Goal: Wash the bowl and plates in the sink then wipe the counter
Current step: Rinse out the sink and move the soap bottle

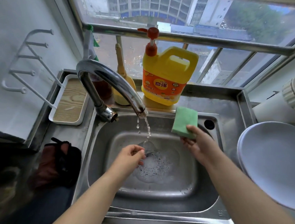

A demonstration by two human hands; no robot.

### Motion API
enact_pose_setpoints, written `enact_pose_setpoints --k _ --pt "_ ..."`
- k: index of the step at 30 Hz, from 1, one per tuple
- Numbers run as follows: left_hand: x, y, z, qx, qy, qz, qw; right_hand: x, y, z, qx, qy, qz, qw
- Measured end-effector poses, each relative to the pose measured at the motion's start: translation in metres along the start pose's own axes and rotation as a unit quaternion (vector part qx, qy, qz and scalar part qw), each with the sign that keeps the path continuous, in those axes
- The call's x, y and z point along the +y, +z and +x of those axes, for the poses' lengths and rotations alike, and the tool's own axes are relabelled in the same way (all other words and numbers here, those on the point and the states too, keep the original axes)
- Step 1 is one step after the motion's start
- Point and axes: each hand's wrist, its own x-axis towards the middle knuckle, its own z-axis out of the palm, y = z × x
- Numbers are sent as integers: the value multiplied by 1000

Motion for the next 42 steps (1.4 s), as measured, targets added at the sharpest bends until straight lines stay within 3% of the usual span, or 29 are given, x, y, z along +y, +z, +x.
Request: enact_pose_setpoints --k 4,7,13,18,22,24,28,30,32,34,35,37,39,40,42 --pt "11 36 -8 -94 -38 -130 986 51 -15 -34 -78 13 -92 993" --pt "6 44 -13 -106 -52 -174 978 69 -16 -46 -112 -1 -110 988" --pt "-4 35 -27 -153 -98 -258 949 71 -6 -49 -182 112 70 974" --pt "-16 29 -33 -87 -105 -192 972 81 11 -44 -165 118 92 975" --pt "-23 19 -38 -131 -70 -116 982 79 18 -38 -159 103 66 980" --pt "-25 18 -39 -127 -73 -159 976 81 23 -39 -172 101 45 979" --pt "-24 10 -37 -38 -64 -292 954 89 29 -46 -202 82 -12 976" --pt "-28 1 -36 -7 -45 -215 976 100 30 -51 -202 76 -86 973" --pt "-31 -8 -37 -3 -31 -60 998 112 30 -51 -195 79 -134 968" --pt "-36 -15 -36 21 -34 52 998 119 33 -46 -141 33 -192 971" --pt "-39 -19 -35 48 -34 72 996 120 33 -40 -91 -9 -256 962" --pt "-41 -28 -34 90 -39 40 994 119 31 -29 11 -60 -459 887" --pt "-40 -39 -37 86 -47 -18 995 119 27 -25 40 -1 -616 787" --pt "-41 -45 -37 79 -46 -28 995 120 27 -26 29 22 -648 760" --pt "-40 -59 -40 78 -37 -46 995 125 34 -27 16 5 -644 765"
